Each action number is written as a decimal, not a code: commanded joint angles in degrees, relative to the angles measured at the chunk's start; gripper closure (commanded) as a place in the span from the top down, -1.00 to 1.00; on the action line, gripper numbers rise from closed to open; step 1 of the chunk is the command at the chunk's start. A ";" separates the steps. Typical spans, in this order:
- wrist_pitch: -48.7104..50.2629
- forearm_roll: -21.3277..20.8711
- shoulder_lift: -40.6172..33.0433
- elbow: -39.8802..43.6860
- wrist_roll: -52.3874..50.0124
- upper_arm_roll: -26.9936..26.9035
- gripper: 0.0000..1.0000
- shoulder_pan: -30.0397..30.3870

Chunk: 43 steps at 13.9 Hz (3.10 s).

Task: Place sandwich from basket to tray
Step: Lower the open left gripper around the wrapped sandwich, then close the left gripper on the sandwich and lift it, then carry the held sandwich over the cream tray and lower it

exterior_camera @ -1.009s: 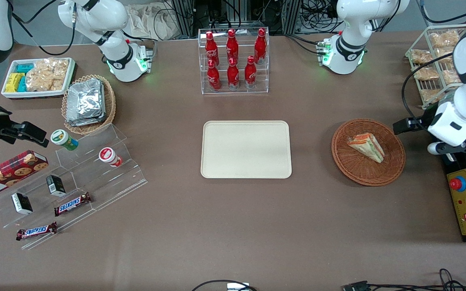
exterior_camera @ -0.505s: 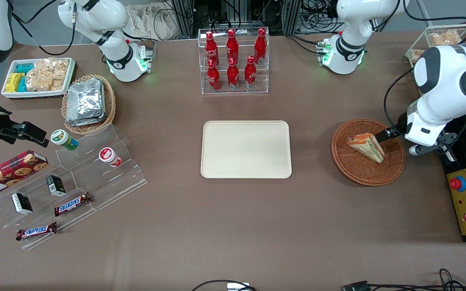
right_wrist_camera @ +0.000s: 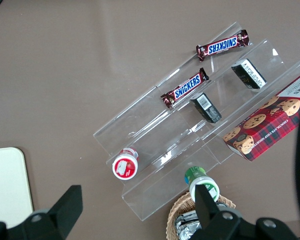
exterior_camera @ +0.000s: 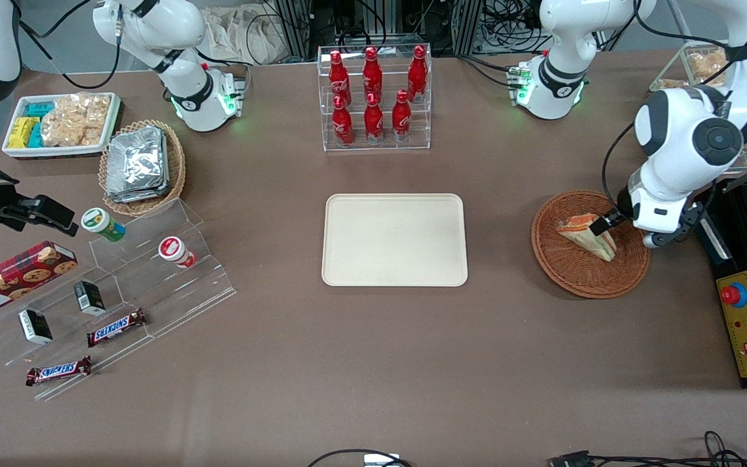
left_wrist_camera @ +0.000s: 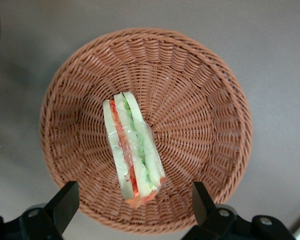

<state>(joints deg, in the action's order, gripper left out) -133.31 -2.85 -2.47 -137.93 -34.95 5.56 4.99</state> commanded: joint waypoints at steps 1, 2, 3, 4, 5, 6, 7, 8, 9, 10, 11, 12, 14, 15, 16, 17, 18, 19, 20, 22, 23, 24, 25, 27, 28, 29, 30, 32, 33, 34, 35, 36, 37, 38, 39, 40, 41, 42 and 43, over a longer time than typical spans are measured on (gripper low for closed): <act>-5.98 -1.28 0.44 -4.00 -4.58 0.06 1.00 0.02; -7.39 -1.54 1.14 -4.71 -5.55 0.06 1.00 -0.07; -8.97 -2.24 1.50 -5.67 -6.43 0.06 1.00 -0.07; -10.55 -2.94 1.94 -6.90 -7.14 0.06 1.00 -0.07; -12.65 -3.12 2.38 -7.95 -7.93 -0.02 1.00 -0.07; -14.50 -3.21 3.34 -8.83 -8.63 -0.02 1.00 -0.07; -15.91 -3.21 3.87 -9.19 -9.25 -0.02 1.00 -0.07; -16.97 -3.21 4.66 -9.63 -9.69 -0.02 1.00 -0.07; -18.11 -3.21 5.10 -9.90 -9.69 -0.02 1.00 0.02; -18.82 -3.21 5.89 -9.99 -9.69 -0.02 1.00 0.02; -19.70 -3.21 6.50 -9.99 -9.69 -0.11 1.00 0.02; -20.14 -3.21 6.95 -9.99 -9.69 -0.11 0.98 0.02; -20.41 -3.21 7.39 -9.90 -9.69 -0.11 0.65 0.11; -20.41 -3.21 7.39 -9.90 -9.69 -0.11 0.27 0.11; -20.41 -3.21 7.39 -9.90 -9.61 -0.11 0.01 0.20; -20.41 -3.30 7.39 -9.81 -9.52 -0.11 -0.18 0.28; -20.41 -3.30 7.30 -9.81 -9.26 -0.11 -0.28 0.81; -20.32 -3.30 6.95 -9.81 -8.91 -0.11 -0.35 1.07; -19.80 -3.30 6.52 -9.64 -8.55 -0.11 -0.37 1.08; -15.60 -3.47 4.15 -9.02 -6.11 -0.03 -0.52 1.43; -12.36 -3.47 2.14 -8.41 -4.00 -0.02 -0.59 1.43; -9.19 -3.47 0.38 -7.45 -2.68 -0.02 -0.60 1.43; -6.20 -3.47 -0.77 -6.05 -1.88 0.06 -0.60 1.34; -0.22 -3.56 -2.88 -2.53 1.36 0.50 -0.64 0.90; 3.20 -3.39 -3.85 -0.69 5.12 0.59 -0.64 0.73; 7.50 -2.95 -4.56 1.42 9.07 0.68 -0.64 0.64; 11.28 -2.34 -4.65 4.14 12.68 0.77 -0.64 0.55; 17.27 -1.37 -4.48 9.59 16.66 1.03 -0.63 -2.07; 18.51 -0.76 -4.30 11.35 17.46 1.03 -0.62 -3.74; 18.79 -0.31 -4.21 12.42 17.73 1.12 -0.62 -5.76; 18.62 -0.14 -4.12 12.95 17.73 1.03 -0.62 -8.04; 18.53 -0.13 -3.69 13.74 17.73 1.03 -0.59 -10.15; 18.27 -0.13 -3.16 14.70 17.73 1.03 -0.58 -12.61; 18.00 -0.13 -2.63 15.41 17.73 1.12 -0.58 -14.72; 17.65 -0.22 -1.76 16.37 17.64 1.12 -0.56 -17.01; 17.65 -0.13 -0.53 17.51 17.47 1.12 -0.55 -19.21; 17.39 -0.22 0.61 18.13 17.38 1.21 -0.55 -21.23; 15.99 -0.31 1.84 18.40 17.12 1.21 -0.55 -23.42; 13.98 -0.31 2.81 18.40 16.59 1.12 -0.55 -25.62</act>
<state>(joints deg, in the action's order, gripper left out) -117.43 -3.52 -3.06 -121.90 -18.30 7.46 -16.79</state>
